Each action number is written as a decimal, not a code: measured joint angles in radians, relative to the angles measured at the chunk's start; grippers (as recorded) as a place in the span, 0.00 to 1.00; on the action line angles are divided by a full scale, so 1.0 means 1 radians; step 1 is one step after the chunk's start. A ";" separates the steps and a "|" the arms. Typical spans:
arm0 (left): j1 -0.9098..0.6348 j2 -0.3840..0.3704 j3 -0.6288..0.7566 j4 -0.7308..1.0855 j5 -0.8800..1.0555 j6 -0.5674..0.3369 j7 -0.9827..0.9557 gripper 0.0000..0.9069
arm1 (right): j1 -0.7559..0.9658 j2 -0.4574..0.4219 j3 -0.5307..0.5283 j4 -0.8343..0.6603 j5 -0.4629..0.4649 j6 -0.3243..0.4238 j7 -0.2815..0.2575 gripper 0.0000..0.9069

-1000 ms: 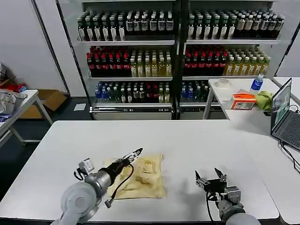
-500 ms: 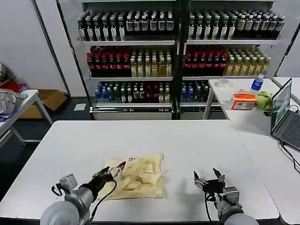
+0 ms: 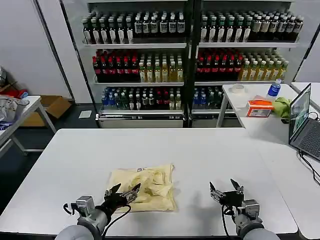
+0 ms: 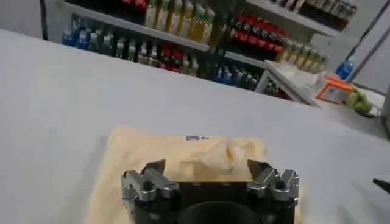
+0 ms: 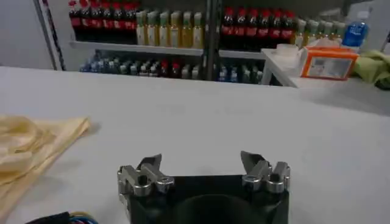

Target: Fold and organize the clothes.

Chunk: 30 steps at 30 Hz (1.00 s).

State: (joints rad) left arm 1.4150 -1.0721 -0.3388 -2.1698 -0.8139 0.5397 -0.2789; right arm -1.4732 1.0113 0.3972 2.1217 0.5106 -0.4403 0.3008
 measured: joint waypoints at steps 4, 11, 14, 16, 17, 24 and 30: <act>-0.006 0.005 0.012 0.007 0.026 -0.016 0.006 0.02 | 0.002 0.000 0.000 -0.003 0.001 0.000 0.000 1.00; -0.011 0.000 0.036 0.019 0.053 -0.030 0.021 0.01 | 0.004 -0.004 0.000 -0.005 0.004 0.000 0.000 1.00; -0.017 -0.004 0.044 0.025 0.060 -0.032 0.024 0.01 | 0.003 -0.007 0.003 -0.006 0.006 0.000 0.000 1.00; -0.021 -0.006 0.044 0.025 0.062 -0.034 0.025 0.02 | 0.002 -0.008 0.004 -0.007 0.006 0.000 0.000 1.00; -0.021 -0.006 0.043 0.024 0.062 -0.035 0.026 0.02 | 0.001 -0.008 0.005 -0.008 0.006 0.000 0.000 1.00; -0.013 -0.009 0.047 0.001 0.042 -0.038 0.036 0.02 | 0.002 -0.007 0.004 -0.014 0.006 0.000 0.000 1.00; -0.008 -0.020 0.071 -0.014 0.019 -0.039 0.041 0.02 | 0.006 -0.006 0.001 -0.016 0.006 0.000 0.001 1.00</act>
State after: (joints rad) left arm 1.4075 -1.0921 -0.2673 -2.1835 -0.7945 0.5010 -0.2378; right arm -1.4677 1.0057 0.3978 2.1054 0.5170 -0.4403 0.3016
